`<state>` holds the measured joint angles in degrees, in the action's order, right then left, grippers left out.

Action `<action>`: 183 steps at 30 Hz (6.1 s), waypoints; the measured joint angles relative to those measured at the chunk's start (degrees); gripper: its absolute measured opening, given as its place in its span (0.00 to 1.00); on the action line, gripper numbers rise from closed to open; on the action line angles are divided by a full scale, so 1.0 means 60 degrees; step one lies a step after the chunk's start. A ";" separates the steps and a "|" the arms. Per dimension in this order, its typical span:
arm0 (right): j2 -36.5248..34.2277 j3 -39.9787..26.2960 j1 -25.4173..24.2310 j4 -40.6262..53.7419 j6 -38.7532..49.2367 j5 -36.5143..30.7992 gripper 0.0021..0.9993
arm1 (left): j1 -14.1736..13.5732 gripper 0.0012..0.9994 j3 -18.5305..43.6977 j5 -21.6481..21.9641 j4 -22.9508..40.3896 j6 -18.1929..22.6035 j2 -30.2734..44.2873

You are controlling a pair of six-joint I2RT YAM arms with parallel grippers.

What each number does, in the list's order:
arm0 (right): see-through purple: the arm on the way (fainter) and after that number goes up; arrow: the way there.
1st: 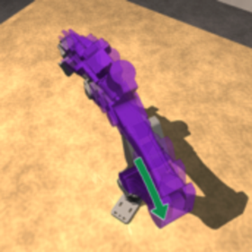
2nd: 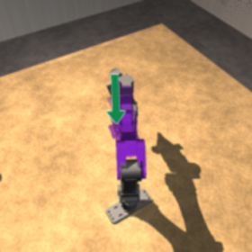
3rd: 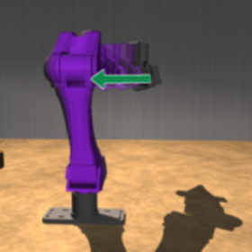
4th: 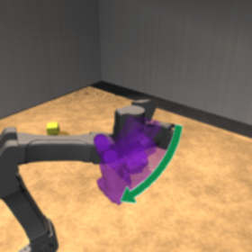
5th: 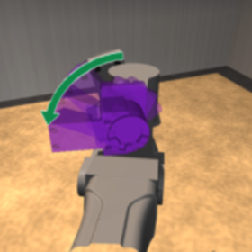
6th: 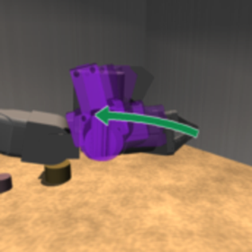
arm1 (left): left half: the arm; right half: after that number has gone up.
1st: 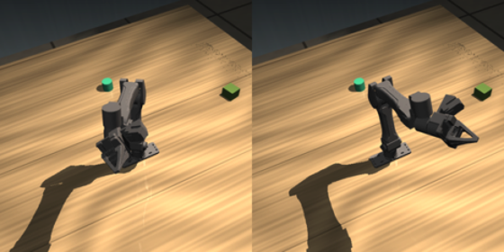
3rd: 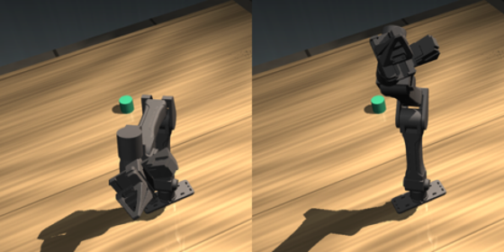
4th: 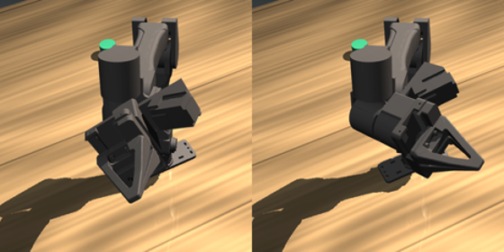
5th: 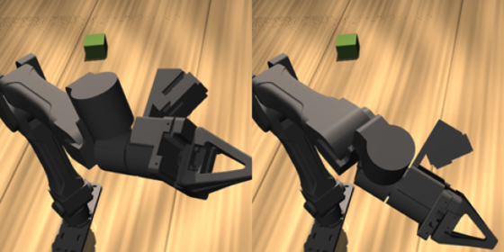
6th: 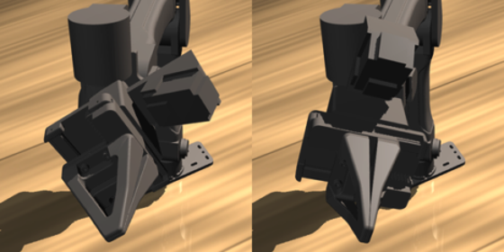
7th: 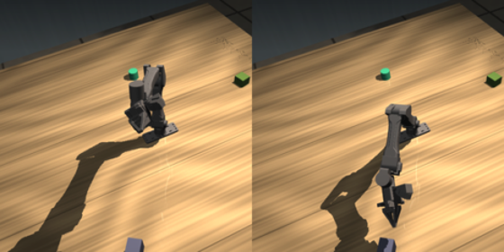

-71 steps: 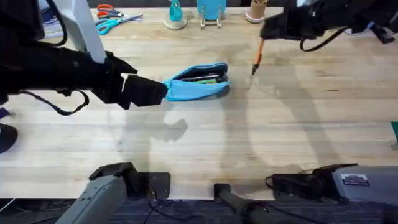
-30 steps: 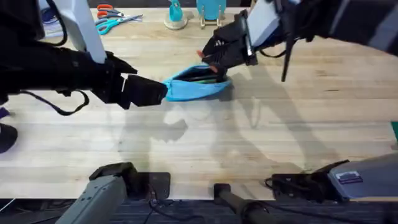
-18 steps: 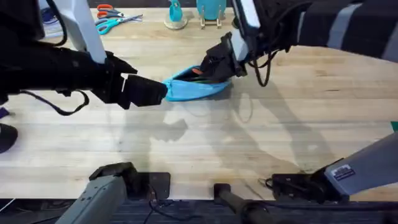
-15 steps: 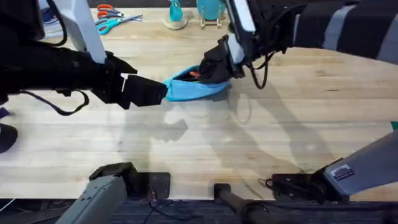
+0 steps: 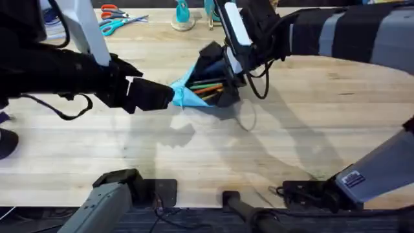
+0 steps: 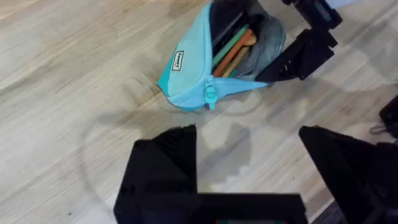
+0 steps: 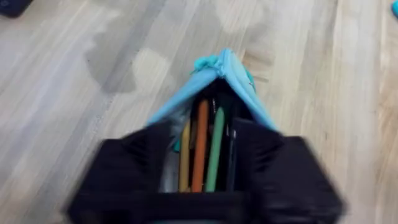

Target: Unzip the bag, pick up the pens from the table one at a time and place them inside, then zip the bag closed.

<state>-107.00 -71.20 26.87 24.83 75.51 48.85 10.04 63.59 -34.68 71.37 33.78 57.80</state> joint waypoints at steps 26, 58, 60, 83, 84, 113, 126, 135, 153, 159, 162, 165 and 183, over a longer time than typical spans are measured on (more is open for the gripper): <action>0.0357 -0.1156 -0.0806 0.0089 -0.5740 -0.0575 1.00 | 0.0000 1.00 0.0000 0.0000 0.0000 0.0000 0.0000; 0.2736 -0.1450 -0.0284 0.1196 -0.9090 -0.5344 1.00 | 0.0261 1.00 0.0000 0.0007 -0.0287 0.2251 0.0000; 0.2749 -0.1450 -0.0248 0.1223 -0.9090 -0.5363 1.00 | 0.0474 1.00 0.0000 0.0007 -0.0193 0.2976 0.0000; 0.3570 -0.1450 -0.0134 0.1681 -0.9119 -0.5430 1.00 | 0.3210 1.00 0.0011 -0.2269 0.1748 1.0731 0.2203; 0.3570 -0.1450 -0.0120 0.1677 -0.9119 -0.5430 1.00 | 0.3250 1.00 0.0011 -0.2303 0.1792 1.0913 0.2382; 0.3570 -0.1450 0.0094 0.1655 -1.1975 -0.5430 1.00 | 0.4615 1.00 0.0015 -0.2663 0.1963 1.4039 0.6251; 0.3570 -0.1450 0.1591 0.1666 -1.4205 -0.5424 1.00 | 0.4615 0.99 0.0018 -0.2728 0.1923 1.4039 0.6251; 0.3570 -0.1450 0.2202 0.1670 -1.6052 -0.5416 1.00 | 0.4615 1.00 0.0018 -0.2732 0.1923 1.4039 0.6251; 0.3570 -0.1261 0.2465 0.1766 -1.7990 -0.6023 1.00 | 0.4615 0.99 0.0018 -0.2732 0.1920 1.4039 0.6251; 0.3570 -0.0262 0.2635 0.1038 -1.7987 -0.6223 1.00 | 0.4615 1.00 0.0018 -0.2732 0.1922 1.4039 0.6251; 0.3570 0.0095 0.2737 0.0444 -1.8086 -0.6279 1.00 | 0.4615 1.00 0.0018 -0.2732 0.1923 1.4039 0.6251; 0.3570 0.0399 0.2904 0.0071 -1.8271 -0.6318 1.00 | 0.4615 1.00 0.0018 -0.2736 0.1920 1.4039 0.6251; 0.3489 0.0776 0.4427 0.0067 -1.9332 -0.8281 1.00 | 0.4615 1.00 0.0018 -0.2736 0.1920 1.4039 0.6251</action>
<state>-86.07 -66.54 53.44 25.23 -40.48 -0.83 37.74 63.70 -51.09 82.89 118.02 95.31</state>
